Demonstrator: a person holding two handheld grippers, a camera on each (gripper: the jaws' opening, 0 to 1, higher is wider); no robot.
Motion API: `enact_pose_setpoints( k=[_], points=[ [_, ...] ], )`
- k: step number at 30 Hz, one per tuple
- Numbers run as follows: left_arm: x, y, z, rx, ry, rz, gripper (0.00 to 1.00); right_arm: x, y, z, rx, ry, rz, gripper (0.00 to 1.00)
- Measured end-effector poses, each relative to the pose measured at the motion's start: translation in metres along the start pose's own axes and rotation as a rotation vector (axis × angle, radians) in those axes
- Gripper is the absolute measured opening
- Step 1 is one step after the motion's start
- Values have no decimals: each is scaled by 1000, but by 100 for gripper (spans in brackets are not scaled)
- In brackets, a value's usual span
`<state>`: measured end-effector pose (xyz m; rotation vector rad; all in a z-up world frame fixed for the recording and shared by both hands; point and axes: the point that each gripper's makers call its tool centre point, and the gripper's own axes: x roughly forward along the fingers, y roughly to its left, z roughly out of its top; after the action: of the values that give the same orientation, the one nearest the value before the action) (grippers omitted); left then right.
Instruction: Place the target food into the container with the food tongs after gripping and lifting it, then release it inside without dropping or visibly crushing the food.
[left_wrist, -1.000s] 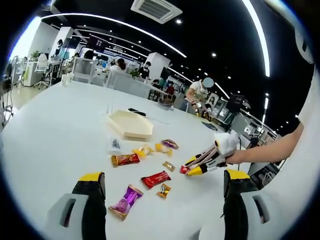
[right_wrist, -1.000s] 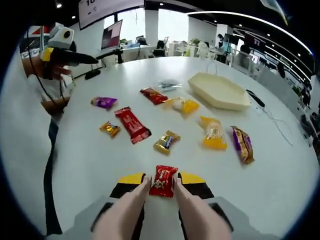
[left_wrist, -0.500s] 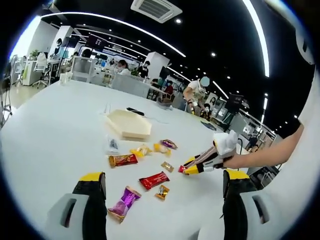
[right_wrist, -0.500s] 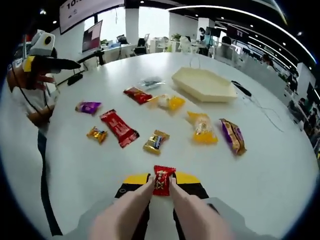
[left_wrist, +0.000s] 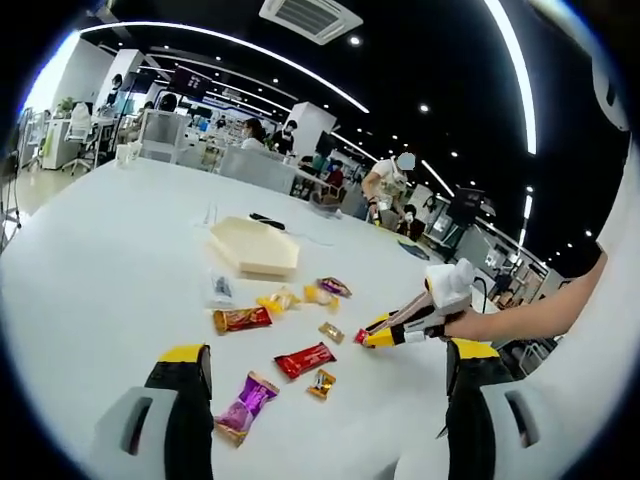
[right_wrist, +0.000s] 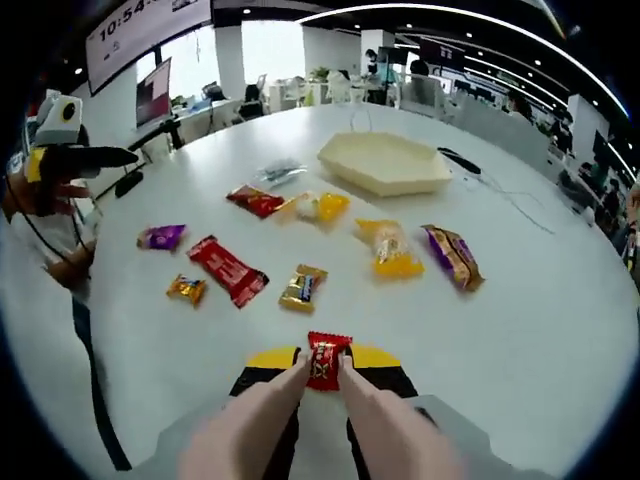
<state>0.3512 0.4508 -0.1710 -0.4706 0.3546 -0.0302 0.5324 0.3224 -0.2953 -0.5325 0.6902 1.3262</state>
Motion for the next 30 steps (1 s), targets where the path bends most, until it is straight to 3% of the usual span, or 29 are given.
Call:
enact_pose_setpoints(
  k=[8, 12, 21, 30],
  points=[
    [-2, 4, 0, 1, 3, 13, 99, -15, -2, 17, 36, -77, -7, 16],
    [-2, 7, 3, 1, 5, 15, 99, -33, -3, 24, 71, -108, -28, 16],
    [4, 11, 0, 4, 21, -5, 99, -69, 14, 17, 65, -119, -74, 17],
    [13, 8, 0, 27, 13, -26, 99, -93, 18, 22, 67, -135, -120, 17]
  ],
)
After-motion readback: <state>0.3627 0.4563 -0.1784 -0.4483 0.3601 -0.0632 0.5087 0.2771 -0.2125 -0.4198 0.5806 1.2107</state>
